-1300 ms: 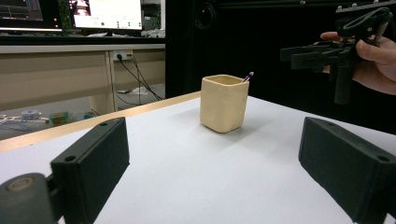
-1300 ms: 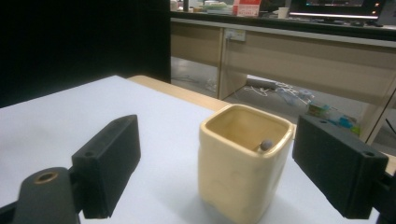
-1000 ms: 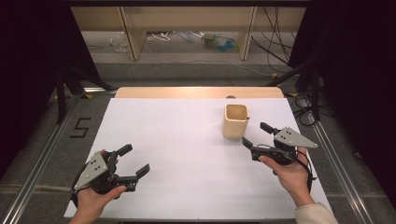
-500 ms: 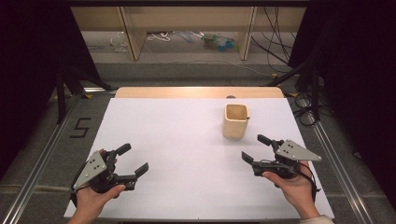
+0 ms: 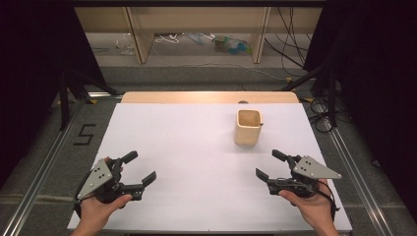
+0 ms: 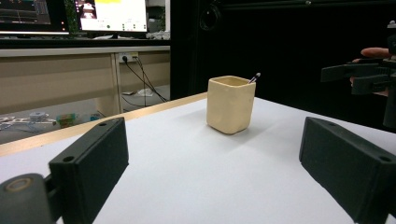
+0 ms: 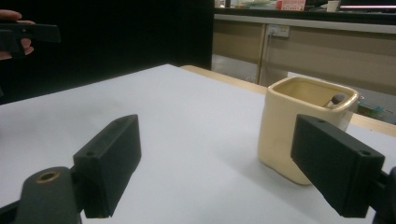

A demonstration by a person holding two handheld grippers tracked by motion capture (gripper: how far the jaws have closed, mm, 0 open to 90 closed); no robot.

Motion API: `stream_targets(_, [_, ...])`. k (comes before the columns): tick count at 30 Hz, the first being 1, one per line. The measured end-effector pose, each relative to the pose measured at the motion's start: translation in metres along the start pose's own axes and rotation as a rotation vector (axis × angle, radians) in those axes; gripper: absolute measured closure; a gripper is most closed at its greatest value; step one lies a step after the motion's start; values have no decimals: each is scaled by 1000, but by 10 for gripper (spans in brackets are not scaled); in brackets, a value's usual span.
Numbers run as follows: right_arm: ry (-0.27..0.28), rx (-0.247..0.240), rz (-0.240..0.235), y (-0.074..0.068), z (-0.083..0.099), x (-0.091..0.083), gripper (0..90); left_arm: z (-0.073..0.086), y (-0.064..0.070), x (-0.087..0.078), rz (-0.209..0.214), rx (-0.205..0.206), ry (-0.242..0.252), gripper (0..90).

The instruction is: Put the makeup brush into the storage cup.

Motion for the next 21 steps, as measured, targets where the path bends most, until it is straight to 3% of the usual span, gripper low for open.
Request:
stream_targets(11, [4, -38, 16, -1, -1, -2, 173, 2, 0, 1, 4, 1, -4, 80])
stream_targets(21, [4, -41, 13, -1, -1, -2, 174, 4, -1, 2, 5, -5, -8, 81])
Point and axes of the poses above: each handheld gripper's, and its own axes: x roughly forward along the jaws, z roughly out of its underside, y roughly to its right, the point moved 10 cm from there along x, roughly forward along the jaws, and after that the axes turned 12 degrees about y, right-handed, at the moved point
